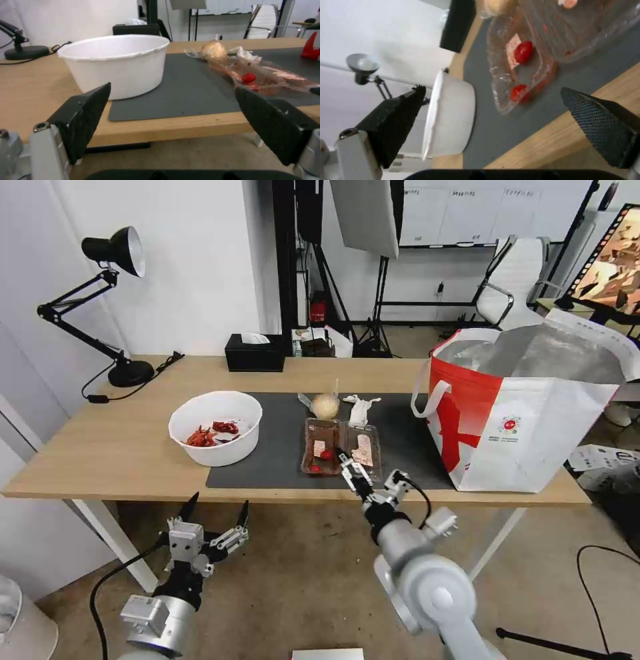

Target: Pick up the trash from the table and place it into the takeout bag.

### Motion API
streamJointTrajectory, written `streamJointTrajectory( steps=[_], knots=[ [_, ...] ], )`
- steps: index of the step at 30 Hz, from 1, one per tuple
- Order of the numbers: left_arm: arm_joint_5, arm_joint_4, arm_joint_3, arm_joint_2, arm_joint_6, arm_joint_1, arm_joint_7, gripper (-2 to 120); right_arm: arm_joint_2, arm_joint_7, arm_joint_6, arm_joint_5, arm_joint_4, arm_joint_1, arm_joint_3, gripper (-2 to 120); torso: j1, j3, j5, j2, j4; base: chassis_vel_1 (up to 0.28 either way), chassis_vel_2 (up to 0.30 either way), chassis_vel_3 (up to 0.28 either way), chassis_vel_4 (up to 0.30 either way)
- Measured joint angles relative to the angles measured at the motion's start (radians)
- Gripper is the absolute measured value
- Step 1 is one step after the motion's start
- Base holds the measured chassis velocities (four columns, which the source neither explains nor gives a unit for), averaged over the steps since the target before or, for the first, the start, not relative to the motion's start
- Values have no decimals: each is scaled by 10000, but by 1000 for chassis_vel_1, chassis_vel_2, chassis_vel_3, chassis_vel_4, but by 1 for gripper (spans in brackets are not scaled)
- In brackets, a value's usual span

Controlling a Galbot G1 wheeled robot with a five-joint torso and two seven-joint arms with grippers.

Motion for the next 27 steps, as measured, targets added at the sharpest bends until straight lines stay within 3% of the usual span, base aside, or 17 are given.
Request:
streamJointTrajectory(
  steps=[9,27],
  knots=[
    [81,-62,-162,-142,-153,122,-249,100,486,521,34,-25,-997,854,-141,100,0,0,1,0,0,0,0,0,0],
    [116,62,-193,-235,-365,69,-410,100,756,817,225,33,-1460,1187,-49,100,-2,-2,2,3,0,0,0,0,0]
  ],
)
